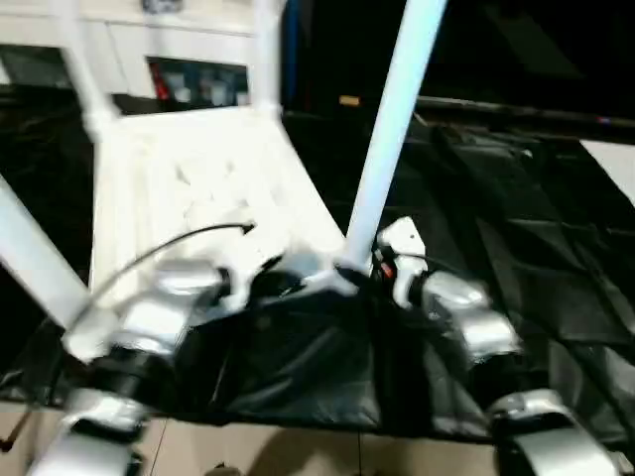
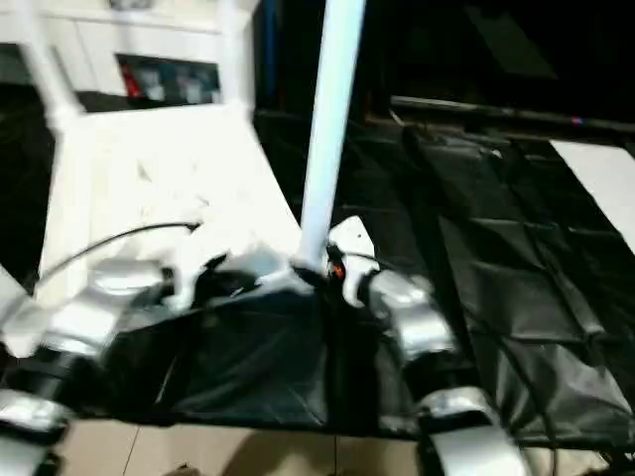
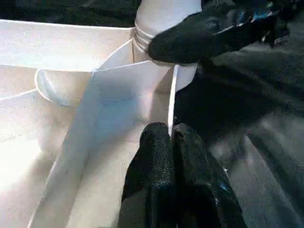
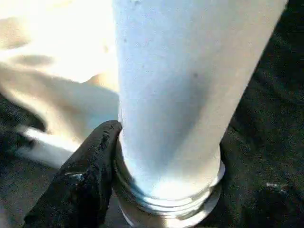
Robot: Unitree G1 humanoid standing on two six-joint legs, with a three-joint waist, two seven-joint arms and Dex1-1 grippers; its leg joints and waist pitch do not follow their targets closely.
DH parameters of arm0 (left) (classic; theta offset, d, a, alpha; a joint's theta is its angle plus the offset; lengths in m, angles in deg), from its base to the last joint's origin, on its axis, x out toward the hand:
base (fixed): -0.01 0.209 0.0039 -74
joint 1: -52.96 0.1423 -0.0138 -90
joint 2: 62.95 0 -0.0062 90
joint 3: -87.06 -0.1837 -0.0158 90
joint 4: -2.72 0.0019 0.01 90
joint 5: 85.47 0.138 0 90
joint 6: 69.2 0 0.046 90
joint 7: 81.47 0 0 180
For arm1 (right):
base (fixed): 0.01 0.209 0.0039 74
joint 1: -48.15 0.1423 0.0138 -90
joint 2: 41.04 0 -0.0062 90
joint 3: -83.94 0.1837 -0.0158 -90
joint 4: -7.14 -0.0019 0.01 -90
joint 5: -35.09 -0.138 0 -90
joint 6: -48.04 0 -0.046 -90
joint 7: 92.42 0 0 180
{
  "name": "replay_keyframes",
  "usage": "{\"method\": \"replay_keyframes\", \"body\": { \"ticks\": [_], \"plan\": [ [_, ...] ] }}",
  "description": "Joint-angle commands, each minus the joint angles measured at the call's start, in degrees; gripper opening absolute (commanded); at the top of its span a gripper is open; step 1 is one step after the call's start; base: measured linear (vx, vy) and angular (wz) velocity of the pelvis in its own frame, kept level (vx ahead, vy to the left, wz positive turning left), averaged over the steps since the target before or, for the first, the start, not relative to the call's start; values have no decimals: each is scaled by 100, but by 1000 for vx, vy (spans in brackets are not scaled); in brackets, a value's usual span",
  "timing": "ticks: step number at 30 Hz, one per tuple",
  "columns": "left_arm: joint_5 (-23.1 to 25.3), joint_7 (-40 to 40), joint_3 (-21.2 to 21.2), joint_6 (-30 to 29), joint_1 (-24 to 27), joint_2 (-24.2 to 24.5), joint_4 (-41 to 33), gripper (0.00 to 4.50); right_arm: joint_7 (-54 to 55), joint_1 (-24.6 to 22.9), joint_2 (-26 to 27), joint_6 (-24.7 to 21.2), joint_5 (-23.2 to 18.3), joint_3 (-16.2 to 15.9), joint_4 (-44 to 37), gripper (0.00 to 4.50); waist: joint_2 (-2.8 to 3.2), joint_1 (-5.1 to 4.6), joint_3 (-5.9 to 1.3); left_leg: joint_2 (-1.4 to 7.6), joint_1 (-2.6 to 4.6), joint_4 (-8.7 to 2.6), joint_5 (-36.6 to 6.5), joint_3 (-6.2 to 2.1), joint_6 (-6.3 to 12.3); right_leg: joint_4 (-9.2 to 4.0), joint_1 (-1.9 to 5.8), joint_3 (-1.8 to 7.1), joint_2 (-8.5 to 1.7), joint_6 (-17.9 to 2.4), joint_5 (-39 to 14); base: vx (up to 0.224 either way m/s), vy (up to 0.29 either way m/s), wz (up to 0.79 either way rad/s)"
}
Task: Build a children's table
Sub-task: Rotate leg to tighten
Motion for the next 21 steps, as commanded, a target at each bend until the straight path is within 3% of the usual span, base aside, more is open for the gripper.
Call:
{"method": "replay_keyframes", "body": {
  "ticks": [1, 2, 3, 5, 9, 13, 18, 21],
  "plan": [
    [0, -400, -423, -40, -209, -601, -130, 0, -298, -57, 851, 65, 103, -730, 66, 308, 45, 27, -349, 1, -15, -422, -1347, 38, -11, -459, 296, 216, -251, -909, -1756, 0, 0, 0],
    [0, -400, -423, -40, -209, -601, -130, 0, -298, -57, 851, 65, 103, -730, 66, 308, 48, 29, -349, 2, -9, -419, -1376, 41, 5, -468, 286, 217, -252, -891, -1772, 0, 0, 0],
    [44, -390, -480, -19, -209, -636, -123, 0, -348, -74, 919, 118, 123, -783, 26, 345, 46, 26, -345, -1, -12, -424, -1399, 42, 22, -474, 285, 218, -246, -879, -1781, 0, 0, 0],
    [54, -307, -524, 18, -196, -618, -134, 0, -435, -92, 934, 105, 80, -779, -25, 348, 48, 28, -345, -1, -16, -428, -1434, 38, 37, -476, 289, 217, -247, -853, -1800, 0, 0, 0],
    [-9, 42, -496, 151, -71, -375, -263, 0, -708, -151, 740, -37, -201, -558, -276, 398, 50, 27, -354, 7, -14, -434, -1469, 30, 66, -473, 294, 222, -248, -850, -1747, 0, 0, 0],
    [-133, 552, -472, 219, 78, -42, -455, 0, -1265, -212, 286, -39, -209, -663, -425, 398, 58, 4, -379, 6, -57, -414, -1211, 30, 140, -402, 347, 216, -237, -997, -1194, 0, 0, 0],
    [-268, 1237, -407, 324, 134, 411, -468, 0, -2352, -209, -407, -76, -185, -841, -464, 398, 54, 32, -409, -6, -14, -357, -757, 65, 335, -310, 360, 213, -210, -1367, -294, 0, 0, 0],
    [-402, 1807, -391, 382, 156, 717, -475, 0, -3008, -133, -875, 50, -92, -978, -402, 398, 69, 46, -374, 9, 2, -376, -1025, 69, 342, -358, 343, 212, -229, -1359, -701, 0, 0, 0]
  ]
}}
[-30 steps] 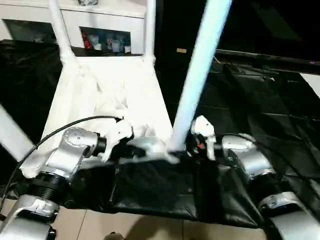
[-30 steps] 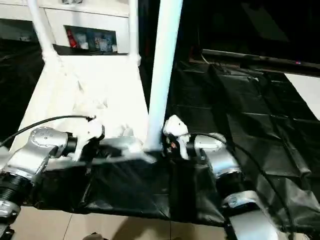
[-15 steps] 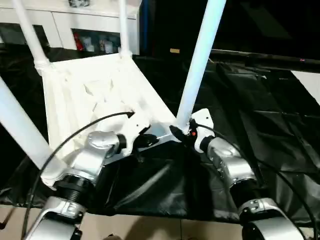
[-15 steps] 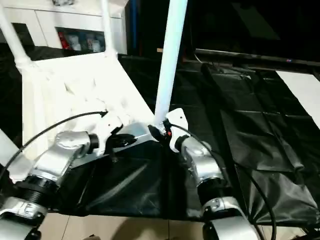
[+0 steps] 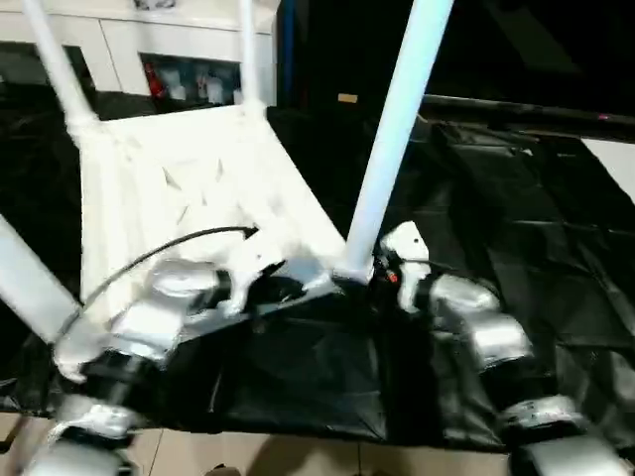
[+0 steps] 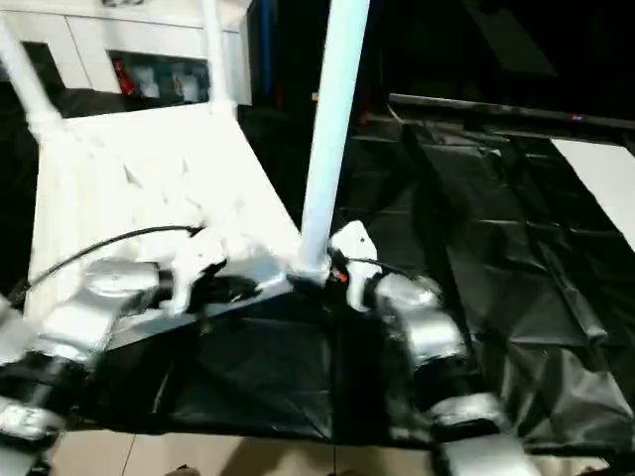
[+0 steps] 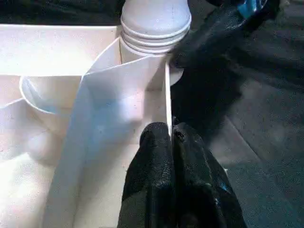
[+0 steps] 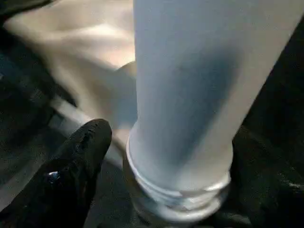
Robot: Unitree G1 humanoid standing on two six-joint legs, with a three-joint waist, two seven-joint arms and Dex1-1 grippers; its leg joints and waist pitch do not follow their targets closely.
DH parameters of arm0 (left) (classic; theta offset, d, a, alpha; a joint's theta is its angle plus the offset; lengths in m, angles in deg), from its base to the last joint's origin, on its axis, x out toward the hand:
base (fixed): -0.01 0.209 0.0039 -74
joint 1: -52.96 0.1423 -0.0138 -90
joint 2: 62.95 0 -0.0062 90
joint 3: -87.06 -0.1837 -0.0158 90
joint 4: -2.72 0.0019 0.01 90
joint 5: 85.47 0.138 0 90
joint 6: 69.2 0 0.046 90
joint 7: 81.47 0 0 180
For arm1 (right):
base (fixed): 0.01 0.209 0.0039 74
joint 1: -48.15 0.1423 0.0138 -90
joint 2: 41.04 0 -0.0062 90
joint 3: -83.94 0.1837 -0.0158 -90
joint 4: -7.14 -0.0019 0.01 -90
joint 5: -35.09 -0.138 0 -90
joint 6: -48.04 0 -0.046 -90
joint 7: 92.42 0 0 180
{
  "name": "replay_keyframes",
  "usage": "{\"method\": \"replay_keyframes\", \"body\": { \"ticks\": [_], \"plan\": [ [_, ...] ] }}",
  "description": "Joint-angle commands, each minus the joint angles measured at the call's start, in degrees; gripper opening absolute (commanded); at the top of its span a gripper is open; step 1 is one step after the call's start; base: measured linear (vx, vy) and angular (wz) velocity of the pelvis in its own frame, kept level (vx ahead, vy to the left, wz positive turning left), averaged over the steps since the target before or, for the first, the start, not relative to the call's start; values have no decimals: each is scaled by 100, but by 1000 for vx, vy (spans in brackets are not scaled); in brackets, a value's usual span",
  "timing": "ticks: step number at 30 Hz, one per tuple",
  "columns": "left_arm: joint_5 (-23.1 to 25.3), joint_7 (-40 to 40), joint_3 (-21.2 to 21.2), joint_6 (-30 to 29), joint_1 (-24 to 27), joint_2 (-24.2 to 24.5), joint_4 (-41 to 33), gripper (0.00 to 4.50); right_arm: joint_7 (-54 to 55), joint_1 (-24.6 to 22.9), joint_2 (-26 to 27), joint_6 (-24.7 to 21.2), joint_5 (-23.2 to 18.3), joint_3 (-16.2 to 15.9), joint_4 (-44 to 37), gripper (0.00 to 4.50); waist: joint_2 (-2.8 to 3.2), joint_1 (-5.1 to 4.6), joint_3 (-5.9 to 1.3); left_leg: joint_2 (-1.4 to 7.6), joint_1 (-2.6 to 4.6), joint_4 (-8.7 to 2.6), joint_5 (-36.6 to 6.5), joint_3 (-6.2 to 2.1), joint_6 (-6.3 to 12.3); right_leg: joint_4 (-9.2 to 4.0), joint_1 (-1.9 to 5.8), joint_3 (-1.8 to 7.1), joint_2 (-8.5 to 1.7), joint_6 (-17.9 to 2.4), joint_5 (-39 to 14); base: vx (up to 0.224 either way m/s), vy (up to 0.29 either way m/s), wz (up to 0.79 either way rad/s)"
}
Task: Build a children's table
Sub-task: Rotate leg to tighten
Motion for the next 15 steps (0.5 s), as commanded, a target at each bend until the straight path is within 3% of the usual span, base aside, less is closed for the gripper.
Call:
{"method": "replay_keyframes", "body": {
  "ticks": [1, 7, 8, 11, 15],
  "plan": [
    [-191, 538, -247, 150, -15, 20, -172, 0, -729, 33, -86, 46, 63, -398, 36, 398, 71, 23, -356, 17, 22, -357, -1125, 76, 307, -346, 338, 223, -246, -1334, -830, 0, 0, 0],
    [-301, 993, -260, 234, -50, 310, -103, 0, -1361, 205, -313, 116, 44, -410, 84, 398, 46, 103, -351, 36, 41, -353, -1220, 82, 251, -332, 321, 224, -241, -1336, -979, 0, 0, 0],
    [-320, 1068, -268, 253, -65, 353, -73, 0, -1400, 246, -320, 120, 16, -436, 117, 374, 61, 114, -352, 42, 43, -359, -1197, 81, 237, -328, 313, 224, -246, -1342, -968, 0, 0, 0],
    [-356, 1168, -266, 278, -81, 417, -34, 0, -1556, 304, -297, 152, -52, -532, 123, 367, 10, 123, -355, 32, 13, -357, -1093, 76, 213, -311, 333, 222, -252, -1306, -958, 0, 0, 0],
    [-344, 1204, -262, 292, -59, 443, -44, 0, -1636, 298, -251, 179, -37, -601, 122, 324, -2, 133, -361, 32, 9, -354, -985, 74, 211, -299, 335, 221, -253, -1281, -894, 0, 0, 0]
  ]
}}
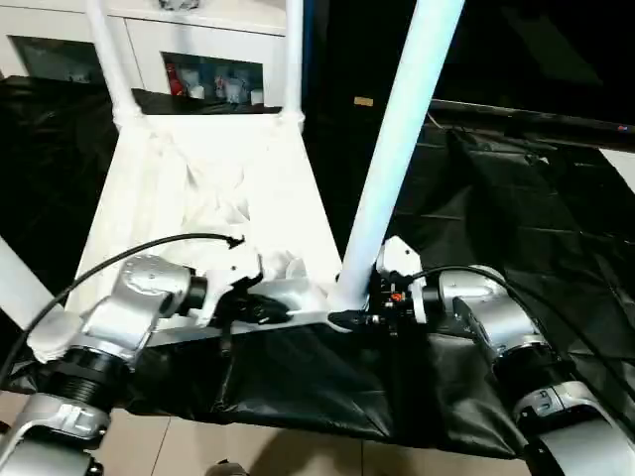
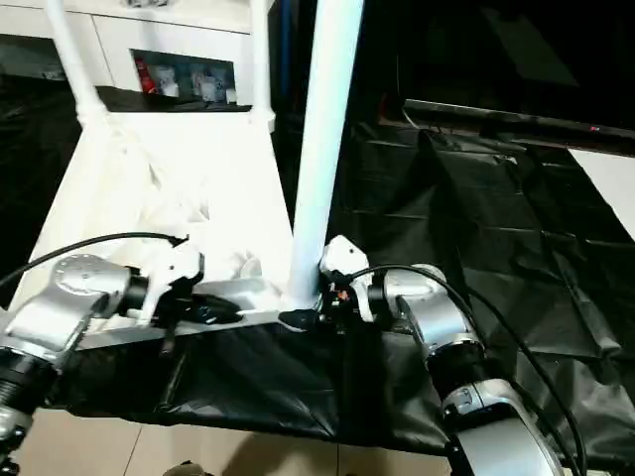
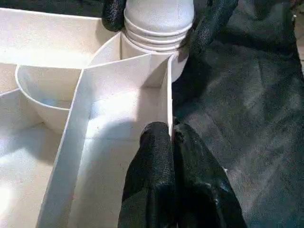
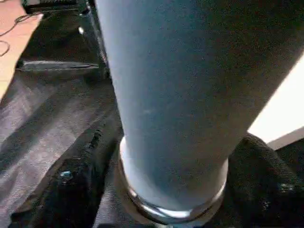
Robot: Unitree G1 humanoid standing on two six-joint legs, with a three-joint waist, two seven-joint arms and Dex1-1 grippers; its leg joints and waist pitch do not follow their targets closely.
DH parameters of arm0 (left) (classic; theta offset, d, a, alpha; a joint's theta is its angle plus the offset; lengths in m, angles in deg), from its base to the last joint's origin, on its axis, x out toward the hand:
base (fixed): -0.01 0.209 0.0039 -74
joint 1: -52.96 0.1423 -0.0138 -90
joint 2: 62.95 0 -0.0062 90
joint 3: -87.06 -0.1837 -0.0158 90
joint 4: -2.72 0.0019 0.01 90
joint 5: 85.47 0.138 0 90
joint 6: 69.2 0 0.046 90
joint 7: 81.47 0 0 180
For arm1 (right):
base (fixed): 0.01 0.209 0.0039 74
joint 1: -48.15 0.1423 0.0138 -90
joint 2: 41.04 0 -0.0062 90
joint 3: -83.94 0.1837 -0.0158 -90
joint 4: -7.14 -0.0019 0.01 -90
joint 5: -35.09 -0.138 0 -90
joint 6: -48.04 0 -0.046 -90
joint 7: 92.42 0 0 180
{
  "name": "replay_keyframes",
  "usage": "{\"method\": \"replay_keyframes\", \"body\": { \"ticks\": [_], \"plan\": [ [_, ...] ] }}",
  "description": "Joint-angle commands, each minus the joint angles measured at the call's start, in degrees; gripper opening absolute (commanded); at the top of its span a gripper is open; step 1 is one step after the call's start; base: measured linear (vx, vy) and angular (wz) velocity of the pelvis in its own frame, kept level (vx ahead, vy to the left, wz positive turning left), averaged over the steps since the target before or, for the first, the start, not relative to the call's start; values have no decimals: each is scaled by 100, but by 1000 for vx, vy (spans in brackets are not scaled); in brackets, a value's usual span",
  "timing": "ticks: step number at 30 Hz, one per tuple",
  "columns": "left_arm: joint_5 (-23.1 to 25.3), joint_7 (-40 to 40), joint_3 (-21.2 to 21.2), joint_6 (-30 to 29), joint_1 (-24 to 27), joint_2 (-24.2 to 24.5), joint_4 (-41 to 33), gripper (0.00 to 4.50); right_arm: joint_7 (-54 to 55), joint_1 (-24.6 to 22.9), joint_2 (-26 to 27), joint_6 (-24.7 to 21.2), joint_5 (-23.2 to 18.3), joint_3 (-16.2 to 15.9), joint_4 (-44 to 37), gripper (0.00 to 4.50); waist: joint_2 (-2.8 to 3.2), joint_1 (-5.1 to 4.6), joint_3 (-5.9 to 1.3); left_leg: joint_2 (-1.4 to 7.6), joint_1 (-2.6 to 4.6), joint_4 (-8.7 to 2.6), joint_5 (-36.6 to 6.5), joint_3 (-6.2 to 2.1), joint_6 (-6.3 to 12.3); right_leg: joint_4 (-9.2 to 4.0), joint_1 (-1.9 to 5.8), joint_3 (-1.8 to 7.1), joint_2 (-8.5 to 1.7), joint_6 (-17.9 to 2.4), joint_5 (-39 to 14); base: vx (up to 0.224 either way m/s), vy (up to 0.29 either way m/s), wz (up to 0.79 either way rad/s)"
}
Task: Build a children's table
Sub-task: Rotate leg to tighten
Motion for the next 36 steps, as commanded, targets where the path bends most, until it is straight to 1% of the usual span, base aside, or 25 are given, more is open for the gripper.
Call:
{"method": "replay_keyframes", "body": {
  "ticks": [1, 5, 10, 12, 14, 15, 16, 17, 18, 19, 20, 21, 23, 24, 25, 26, 27, 28, 29, 31, 32, 33, 34, 35, 36],
  "plan": [
    [-87, 119, -157, 96, -63, -97, -89, 0, -166, 58, 61, 36, -23, -171, 42, 320, 26, -5, -366, 28, 10, -377, -988, 74, 211, -324, 331, 220, -244, -1279, -907, 0, 0, 0],
    [-99, 70, -155, 159, -48, -82, -78, 0, -207, 44, 110, 87, -33, -143, 61, 284, 21, 1, -373, 26, 6, -372, -950, 74, 217, -314, 335, 219, -246, -1275, -860, 0, 0, 0],
    [-95, -244, -28, 238, -10, -193, -52, 0, -49, -70, 184, 136, -75, -112, 32, 273, 17, 6, -364, 27, 8, -375, -988, 75, 207, -331, 330, 223, -254, -1240, -982, 0, 0, 0],
    [56, -902, 104, 101, -63, -391, 27, 0, 617, -215, 389, 138, -17, 23, 12, 272, 29, 6, -347, 27, 38, -385, -1172, 81, 150, -376, 299, 232, -253, -1180, -1225, 0, 0, 0],
    [102, -1109, 136, -11, -94, -460, 40, 0, 917, -239, 481, 90, 2, 96, 28, 272, 18, -5, -333, 26, 45, -399, -1272, 78, 92, -396, 287, 237, -253, -1134, -1399, 0, 0, 0],
    [178, -1543, 205, -228, -157, -638, 47, 0, 1602, -283, 689, -1, 65, 240, 63, 272, 12, -35, -331, 19, 18, -422, -1367, 50, 1, -423, 315, 229, -267, -978, -1790, 0, 0, 0],
    [209, -1737, 236, -313, -183, -727, 39, 0, 1915, -304, 782, -35, 101, 299, 70, 272, 14, -47, -317, 17, 13, -433, -1410, 47, -31, -439, 304, 227, -263, -914, -1940, 0, 0, 0],
    [217, -1778, 236, -333, -187, -753, 28, 0, 2002, -315, 816, -54, 101, 321, 65, 272, 13, -58, -319, 13, 34, -433, -1501, 37, -75, -476, 287, 221, -275, -811, -2216, 0, 0, 0],
    [290, -2026, 215, -450, -200, -907, -51, 0, 2526, -384, 1051, -202, 79, 456, 25, 272, 7, -74, -325, 9, 18, -434, -1493, 30, -82, -483, 295, 224, -281, -741, -2304, 0, 0, 0],
    [290, -2026, 215, -450, -200, -907, -51, 0, 2526, -384, 1051, -202, 79, 456, 25, 272, 8, -90, -315, 8, 5, -445, -1517, 25, -88, -494, 292, 222, -277, -712, -2367, 0, 0, 0],
    [339, -2189, 201, -520, -192, -1002, -113, 0, 2864, -423, 1202, -249, 95, 521, 1, 272, 5, -101, -311, 3, -1, -447, -1562, 17, -91, -509, 292, 208, -275, -667, -2481, 0, 0, 0],
    [481, -2589, 127, -721, -156, -1271, -279, 0, 3658, -484, 1667, -336, 114, 633, 8, 272, 32, -135, -323, 7, 5, -445, -1562, 17, -113, -523, 275, 222, -278, -616, -2480, 0, 0, 0],
    [535, -2749, 96, -795, -143, -1376, -335, 0, 3883, -502, 1854, -335, 130, 631, 14, 272, 22, -171, -326, 0, -13, -453, -1521, 5, -136, -514, 287, 209, -269, -598, -2459, 0, 0, 0],
    [581, -2957, 61, -891, -142, -1528, -379, 0, 3980, -531, 2075, -246, 227, 490, 11, 272, 10, -179, -336, 1, -16, -451, -1497, 7, -118, -513, 281, 206, -266, -587, -2385, 0, 0, 0],
    [615, -3018, 35, -911, -145, -1572, -392, 0, 4010, -540, 2145, -187, 285, 407, 8, 272, 20, -180, -331, 3, -7, -447, -1510, 12, -111, -513, 269, 210, -260, -594, -2340, 0, 0, 0],
    [690, -3143, -22, -950, -152, -1660, -418, 0, 4074, -559, 2285, -62, 406, 232, 2, 272, 0, -176, -332, 2, 4, -442, -1552, 18, -87, -518, 259, 208, -256, -598, -2320, 0, 0, 0],
    [719, -3172, -63, -960, -156, -1685, -430, 0, 4101, -567, 2331, -20, 448, 170, -8, 327, -19, -180, -328, -3, -10, -444, -1570, 22, -60, -522, 260, 210, -255, -587, -2292, 0, 0, 0],
    [720, -3179, -80, -974, -152, -1700, -443, 0, 4063, -563, 2342, 32, 449, 140, -14, 327, -9, -172, -331, -6, -3, -442, -1563, 24, -44, -518, 258, 214, -256, -583, -2278, 0, 0, 0],
    [721, -3181, -86, -979, -151, -1705, -447, 0, 4052, -562, 2346, 47, 450, 131, -16, 341, -7, -175, -330, -1, -13, -447, -1554, 20, -22, -512, 261, 217, -255, -589, -2218, 0, 0, 0],
    [663, -3001, -114, -979, -111, -1656, -546, 0, 3850, -497, 2321, -20, 195, 331, -92, 363, -35, -177, -329, 2, -25, -451, -1519, 21, 8, -497, 267, 216, -249, -607, -2108, 0, 0, 0],
    [659, -2977, -114, -983, -104, -1643, -560, 0, 3832, -485, 2306, -26, 172, 357, -99, 379, -31, -176, -331, 0, -24, -450, -1509, 22, 15, -494, 270, 217, -249, -610, -2080, 0, 0, 0],
    [636, -2769, -126, -883, -80, -1501, -608, 0, 3691, -419, 2117, 44, 170, 381, -124, 393, -31, -178, -334, 4, -28, -449, -1491, 22, 16, -482, 272, 217, -246, -635, -1981, 0, 0, 0],
    [617, -2694, -117, -900, -72, -1443, -629, 0, 3590, -392, 2034, 44, 140, 397, -131, 393, -28, -179, -337, 2, -31, -449, -1500, 24, 24, -480, 276, 217, -244, -644, -1957, 0, 0, 0],
    [593, -2515, -121, -859, -56, -1320, -661, 0, 3363, -343, 1885, 16, 71, 446, -130, 393, -41, -181, -338, 2, -39, -449, -1479, 22, 40, -474, 287, 215, -248, -657, -1912, 0, 0, 0],
    [554, -2280, -119, -789, -41, -1168, -680, 0, 3029, -279, 1684, -2, 17, 478, -95, 400, -45, -187, -347, 2, -57, -445, -1399, 18, 74, -458, 307, 219, -251, -687, -1786, 0, 0, 0]
  ]
}}
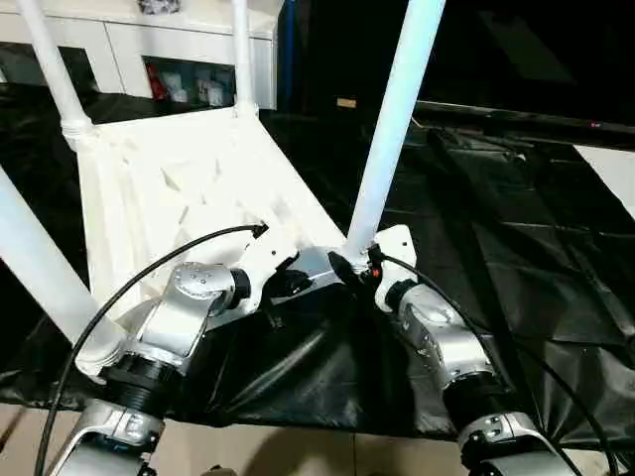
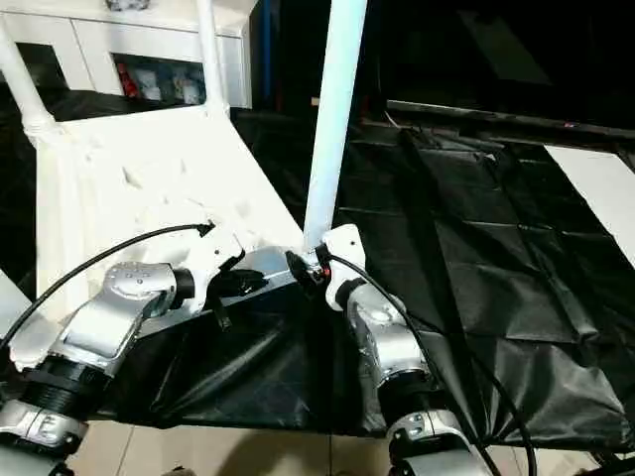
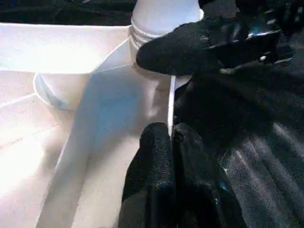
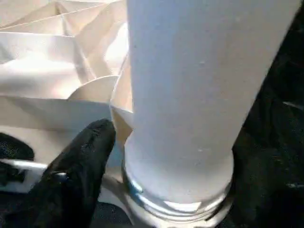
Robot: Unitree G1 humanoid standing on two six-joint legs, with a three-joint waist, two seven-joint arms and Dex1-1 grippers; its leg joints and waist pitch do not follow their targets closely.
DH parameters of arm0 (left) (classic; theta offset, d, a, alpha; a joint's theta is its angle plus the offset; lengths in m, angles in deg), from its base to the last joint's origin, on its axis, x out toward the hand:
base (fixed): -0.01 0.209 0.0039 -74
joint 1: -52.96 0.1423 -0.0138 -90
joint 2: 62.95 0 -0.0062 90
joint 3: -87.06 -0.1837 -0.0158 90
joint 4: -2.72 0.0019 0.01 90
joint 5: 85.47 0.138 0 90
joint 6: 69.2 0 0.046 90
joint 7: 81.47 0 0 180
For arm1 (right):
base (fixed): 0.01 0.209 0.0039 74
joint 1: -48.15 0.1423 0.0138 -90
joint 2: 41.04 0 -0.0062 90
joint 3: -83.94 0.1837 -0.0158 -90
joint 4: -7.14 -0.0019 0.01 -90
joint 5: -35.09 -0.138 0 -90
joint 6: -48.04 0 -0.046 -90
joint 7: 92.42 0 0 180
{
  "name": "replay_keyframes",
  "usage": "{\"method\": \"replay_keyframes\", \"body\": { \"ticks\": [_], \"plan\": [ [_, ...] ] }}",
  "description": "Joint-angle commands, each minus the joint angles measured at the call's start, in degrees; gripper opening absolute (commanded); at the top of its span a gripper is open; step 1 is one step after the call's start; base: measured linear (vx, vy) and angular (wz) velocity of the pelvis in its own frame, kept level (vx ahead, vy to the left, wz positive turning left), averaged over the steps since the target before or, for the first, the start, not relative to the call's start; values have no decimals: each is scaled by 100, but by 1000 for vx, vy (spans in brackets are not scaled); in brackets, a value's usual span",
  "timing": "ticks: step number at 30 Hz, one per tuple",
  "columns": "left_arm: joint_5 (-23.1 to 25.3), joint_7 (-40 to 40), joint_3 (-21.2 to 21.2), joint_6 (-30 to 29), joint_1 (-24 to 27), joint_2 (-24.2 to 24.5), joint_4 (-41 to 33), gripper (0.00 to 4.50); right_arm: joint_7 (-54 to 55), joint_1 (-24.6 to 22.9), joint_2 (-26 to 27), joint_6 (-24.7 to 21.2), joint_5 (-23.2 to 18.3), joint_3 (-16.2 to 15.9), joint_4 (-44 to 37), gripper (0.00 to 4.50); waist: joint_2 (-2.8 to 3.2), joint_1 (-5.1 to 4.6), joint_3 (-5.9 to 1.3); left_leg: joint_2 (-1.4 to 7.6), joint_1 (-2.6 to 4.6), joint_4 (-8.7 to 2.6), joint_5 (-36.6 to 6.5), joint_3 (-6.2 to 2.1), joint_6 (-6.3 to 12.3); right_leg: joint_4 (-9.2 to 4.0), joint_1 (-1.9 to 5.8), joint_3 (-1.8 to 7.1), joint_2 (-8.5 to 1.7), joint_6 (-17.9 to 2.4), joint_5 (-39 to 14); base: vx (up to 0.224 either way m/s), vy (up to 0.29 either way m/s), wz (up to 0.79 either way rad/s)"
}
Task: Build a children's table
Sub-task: Rotate leg to tighten
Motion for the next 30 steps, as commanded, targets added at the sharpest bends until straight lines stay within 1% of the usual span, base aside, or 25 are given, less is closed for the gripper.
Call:
{"method": "replay_keyframes", "body": {
  "ticks": [1, 2, 3, 4, 5, 6, 7, 8, 9, 10, 11, 12, 14, 15, 16, 18, 19, 20, 22, 25, 26, 27, 29, 30],
  "plan": [
    [-175, 221, -219, 186, -80, -47, -183, 0, -1084, 212, 113, 7, -133, -619, -79, 400, 41, 26, -350, 11, -52, -420, -1284, 25, 109, -419, 318, 215, -245, -800, -1540, 0, 0, 0],
    [-201, 342, -216, 232, -71, 29, -186, 0, -1269, 241, -3, 23, -131, -629, -52, 400, 41, 24, -346, 11, -51, -416, -1224, 33, 128, -410, 315, 218, -241, -850, -1418, 0, 0, 0],
    [-288, 581, -215, 333, -45, 139, -209, 0, -1568, 268, -182, 61, -108, -686, -23, 400, 34, 25, -350, 5, -43, -402, -1112, 41, 172, -393, 322, 215, -239, -943, -1240, 0, 0, 0],
    [-351, 743, -217, 403, -29, 212, -224, 0, -1765, 288, -300, 87, -96, -729, -1, 400, 34, 27, -354, 5, -41, -392, -1063, 47, 190, -380, 327, 216, -237, -984, -1156, 0, 0, 0],
    [-402, 889, -213, 433, -14, 292, -234, 0, -2003, 307, -431, 88, -102, -775, 3, 400, 41, 24, -359, 6, -39, -380, -931, 56, 227, -350, 326, 223, -232, -1073, -933, 0, 0, 0],
    [-491, 1230, -230, 602, 22, 474, -230, 0, -2564, 349, -705, -22, -170, -858, -45, 400, 50, 37, -376, 2, -28, -360, -820, 59, 277, -320, 342, 218, -225, -1167, -705, 0, 0, 0],
    [-520, 1353, -235, 658, 32, 542, -219, 0, -2782, 372, -815, -42, -182, -893, -61, 400, 47, 40, -371, 8, -17, -350, -735, 73, 345, -295, 332, 222, -214, -1264, -462, 0, 0, 0],
    [-553, 1474, -232, 727, 34, 603, -192, 0, -3004, 404, -924, -61, -197, -923, -69, 400, 49, 51, -371, 6, -9, -345, -701, 76, 368, -287, 329, 221, -214, -1310, -378, 0, 0, 0],
    [-613, 1640, -218, 804, 26, 674, -148, 0, -3308, 457, -1057, -82, -216, -946, -66, 400, 46, 59, -387, 1, 3, -327, -600, 84, 433, -260, 345, 222, -212, -1410, -145, 0, 0, 0],
    [-613, 1640, -218, 804, 26, 674, -148, 0, -3308, 457, -1057, -82, -216, -946, -66, 400, 47, 81, -382, 5, 38, -320, -595, 100, 492, -255, 317, 223, -206, -1496, -49, 0, 0, 0],
    [-668, 1753, -196, 800, 17, 715, -121, 0, -3526, 495, -1140, -101, -237, -956, -61, 400, 49, 86, -374, 9, 40, -324, -613, 104, 500, -256, 311, 226, -207, -1526, -52, 0, 0, 0],
    [-754, 2002, -177, 884, -23, 817, -22, 0, -3950, 589, -1276, -114, -263, -971, -14, 400, 35, 104, -369, 8, 25, -328, -707, 100, 497, -259, 332, 220, -209, -1536, -166, 0, 0, 0],
    [-799, 2116, -173, 886, -47, 871, 27, 0, -4156, 637, -1335, -117, -292, -993, 14, 400, 41, 134, -358, 17, 28, -337, -813, 98, 468, -269, 330, 215, -213, -1513, -316, 0, 0, 0],
    [-821, 2239, -190, 926, -78, 939, 84, 0, -4366, 684, -1383, -129, -325, -1032, 36, 400, 44, 168, -344, 41, 40, -350, -965, 102, 375, -285, 323, 217, -228, -1458, -550, 0, 0, 0],
    [-853, 2324, -203, 923, -94, 979, 107, 0, -4479, 706, -1407, -140, -347, -1072, 44, 385, 47, 181, -347, 42, 45, -349, -1013, 100, 355, -290, 325, 218, -234, -1448, -616, 0, 0, 0],
    [-892, 2468, -236, 920, -113, 1043, 120, 0, -4676, 718, -1435, -176, -360, -1174, 16, 376, 49, 200, -340, 46, 41, -359, -1079, 95, 272, -299, 321, 217, -238, -1406, -778, 0, 0, 0],
    [-903, 2499, -242, 922, -114, 1055, 121, 0, -4727, 718, -1445, -180, -364, -1204, 6, 365, 46, 208, -337, 50, 47, -366, -1132, 93, 232, -310, 316, 218, -243, -1373, -882, 0, 0, 0],
    [-906, 2513, -244, 924, -115, 1061, 121, 0, -4755, 715, -1448, -182, -364, -1224, -5, 365, 50, 213, -338, 50, 55, -366, -1172, 93, 200, -314, 309, 221, -246, -1365, -928, 0, 0, 0],
    [-898, 2513, -225, 947, -135, 1063, 155, 0, -4856, 672, -1422, -187, -340, -1324, -82, 340, 50, 220, -340, 48, 48, -369, -1148, 89, 176, -312, 313, 221, -248, -1351, -927, 0, 0, 0],
    [-900, 2524, -214, 991, -154, 1063, 205, 0, -4905, 641, -1380, -202, -317, -1342, -109, 315, 45, 224, -345, 43, 33, -371, -1107, 79, 150, -308, 323, 221, -255, -1317, -937, 0, 0, 0],
    [-906, 2538, -215, 1005, -155, 1066, 220, 0, -4938, 634, -1378, -210, -322, -1350, -111, 298, 46, 225, -349, 40, 28, -370, -1089, 78, 142, -306, 328, 220, -253, -1303, -941, 0, 0, 0],
    [-905, 2534, -215, 1028, -153, 1070, 254, 0, -4994, 584, -1371, -221, -324, -1399, -126, 298, 44, 224, -348, 37, 22, -370, -1064, 77, 139, -303, 330, 220, -248, -1295, -919, 0, 0, 0],
    [-901, 2518, -210, 1029, -149, 1070, 261, 0, -5001, 556, -1370, -219, -322, -1420, -141, 281, 44, 227, -352, 37, 20, -366, -1047, 78, 137, -298, 332, 220, -251, -1293, -893, 0, 0, 0],
    [-878, 2469, -194, 1042, -151, 1060, 282, 0, -4991, 530, -1368, -207, -319, -1437, -151, 265, 51, 232, -354, 39, 25, -366, -1048, 77, 134, -298, 329, 219, -251, -1297, -896, 0, 0, 0]
  ]
}}
